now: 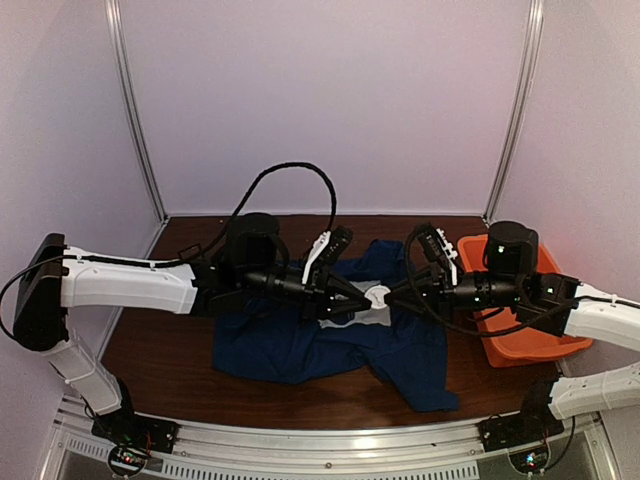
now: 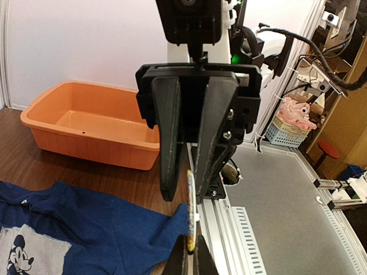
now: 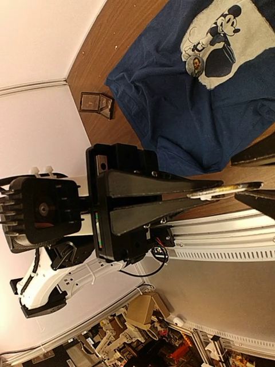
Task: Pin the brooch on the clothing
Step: Pass from the left arm to the right
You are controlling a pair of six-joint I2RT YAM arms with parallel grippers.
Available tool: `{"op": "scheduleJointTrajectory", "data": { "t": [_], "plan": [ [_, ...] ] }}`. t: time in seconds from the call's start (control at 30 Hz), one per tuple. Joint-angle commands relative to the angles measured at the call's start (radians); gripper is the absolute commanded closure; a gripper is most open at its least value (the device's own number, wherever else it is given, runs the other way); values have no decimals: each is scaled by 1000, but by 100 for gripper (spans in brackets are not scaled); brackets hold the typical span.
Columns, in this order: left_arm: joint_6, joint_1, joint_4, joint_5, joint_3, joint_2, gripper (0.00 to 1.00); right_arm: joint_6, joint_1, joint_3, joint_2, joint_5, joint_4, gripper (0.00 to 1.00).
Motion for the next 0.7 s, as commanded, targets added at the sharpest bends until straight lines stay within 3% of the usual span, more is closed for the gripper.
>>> {"op": "scheduleJointTrajectory", "data": {
  "t": [0.0, 0.2, 0.5, 0.67],
  "plan": [
    [6, 6, 25, 19, -7, -22, 100, 5, -5, 4, -15, -6, 35, 86],
    [2, 6, 35, 20, -13, -21, 100, -3, -7, 2, -15, -21, 25, 100],
    [2, 6, 39, 9, -15, -22, 100, -3, -7, -4, -22, -28, 24, 100],
    [0, 8, 40, -26, -26, -35, 56, -9, -8, 2, -31, -10, 2, 100]
  ]
}}
